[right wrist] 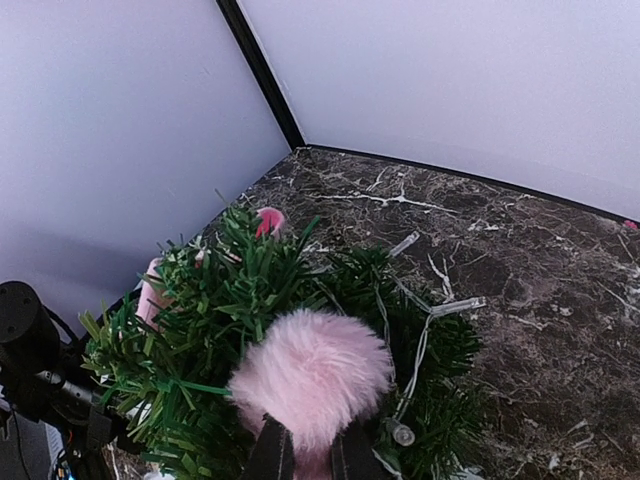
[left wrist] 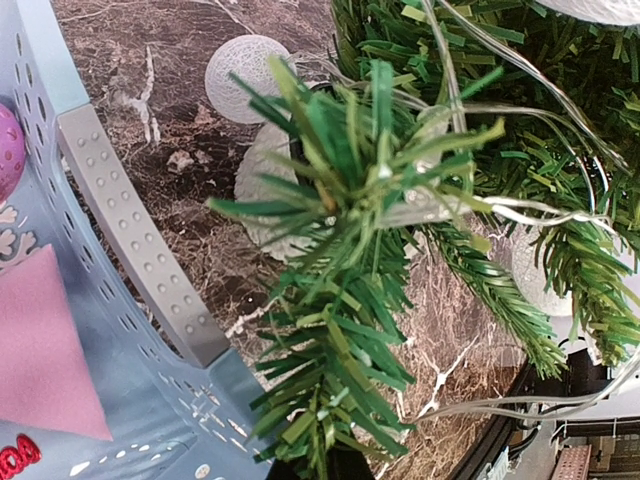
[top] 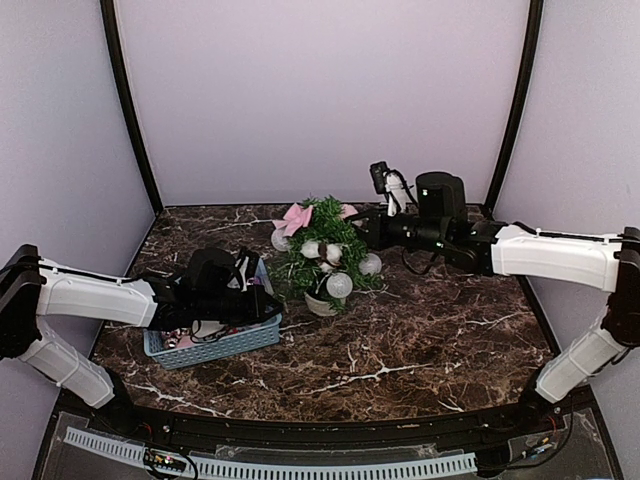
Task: Decorate the small christmas tree
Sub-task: Place the ornament ball in the gap of branches.
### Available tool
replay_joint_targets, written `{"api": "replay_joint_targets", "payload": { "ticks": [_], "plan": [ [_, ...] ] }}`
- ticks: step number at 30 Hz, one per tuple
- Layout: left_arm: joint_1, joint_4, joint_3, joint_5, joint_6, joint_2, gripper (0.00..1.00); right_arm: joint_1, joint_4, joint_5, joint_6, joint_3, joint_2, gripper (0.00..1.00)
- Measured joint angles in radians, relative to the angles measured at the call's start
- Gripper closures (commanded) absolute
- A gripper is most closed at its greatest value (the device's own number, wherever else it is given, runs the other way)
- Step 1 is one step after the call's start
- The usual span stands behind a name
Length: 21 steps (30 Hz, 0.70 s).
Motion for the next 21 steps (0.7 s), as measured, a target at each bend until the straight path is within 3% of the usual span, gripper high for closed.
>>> {"api": "replay_joint_targets", "payload": {
  "ticks": [10, 13, 19, 21],
  "plan": [
    [0.000, 0.000, 0.000, 0.001, 0.003, 0.000, 1.00, -0.001, -0.018, -0.025, -0.018, 0.003, 0.030, 0.99],
    [0.000, 0.000, 0.000, 0.001, 0.002, 0.000, 1.00, -0.001, -0.018, -0.025, -0.018, 0.003, 0.030, 0.83],
    [0.000, -0.005, 0.000, -0.004, 0.009, -0.008, 0.81, -0.003, -0.054, -0.010, -0.010, 0.003, -0.002, 0.54],
    [0.000, -0.021, 0.002, -0.011, 0.012, -0.026, 0.71, -0.006, -0.071, -0.001, -0.010, 0.001, -0.031, 0.48]
  ]
}}
